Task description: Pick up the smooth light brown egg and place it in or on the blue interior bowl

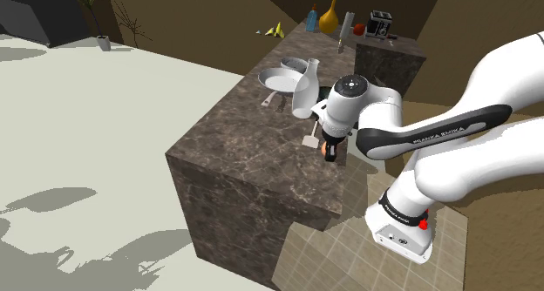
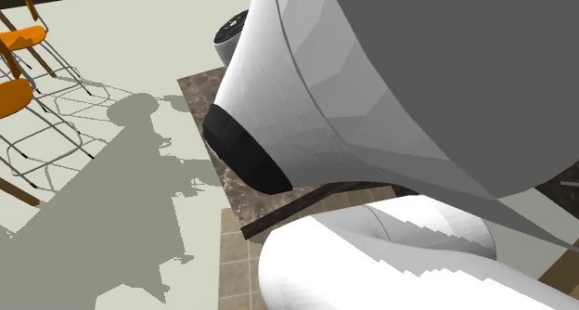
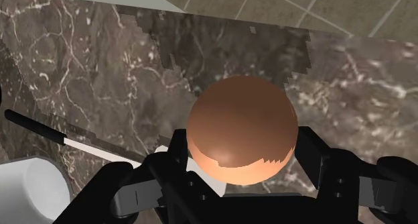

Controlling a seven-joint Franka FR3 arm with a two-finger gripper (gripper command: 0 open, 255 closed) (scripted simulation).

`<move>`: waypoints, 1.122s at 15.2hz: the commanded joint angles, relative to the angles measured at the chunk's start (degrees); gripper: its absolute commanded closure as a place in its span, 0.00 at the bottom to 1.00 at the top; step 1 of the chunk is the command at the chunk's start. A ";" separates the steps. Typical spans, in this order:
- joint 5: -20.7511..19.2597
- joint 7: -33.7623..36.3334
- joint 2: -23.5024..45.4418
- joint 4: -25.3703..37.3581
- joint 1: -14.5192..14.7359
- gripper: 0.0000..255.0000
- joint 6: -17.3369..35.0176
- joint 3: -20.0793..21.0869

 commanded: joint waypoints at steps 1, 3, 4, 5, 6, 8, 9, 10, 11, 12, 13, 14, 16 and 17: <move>0.00 0.01 0.00 0.00 0.00 1.00 0.01 0.00; 0.60 -1.01 -1.63 0.73 0.58 1.00 -2.27 -0.49; 0.86 -1.50 -2.40 1.12 0.83 1.00 -3.38 -0.71; 1.10 -1.96 -3.13 1.54 1.05 1.00 -4.48 -0.92; 1.32 -2.41 -3.82 1.96 1.26 1.00 -5.56 -1.11; 1.71 -3.27 -5.11 2.87 1.61 1.00 -7.66 -1.47; 1.88 -3.68 -5.70 3.35 1.76 1.00 -8.68 -1.63; 2.03 -4.07 -6.26 3.84 1.89 1.00 -9.69 -1.78; 2.18 -4.46 -6.79 4.35 2.00 1.00 -10.68 -1.93; 2.31 -4.84 -7.29 4.87 2.11 1.00 -11.65 -2.06; 2.43 -5.20 -7.75 5.40 2.20 1.00 -12.60 -2.19; 2.53 -5.56 -8.19 5.95 2.28 1.00 -13.54 -2.32; 2.72 -6.25 -8.99 7.09 2.41 1.00 -15.38 -2.54; 2.80 -6.59 -9.34 7.67 2.46 1.00 -16.27 -2.65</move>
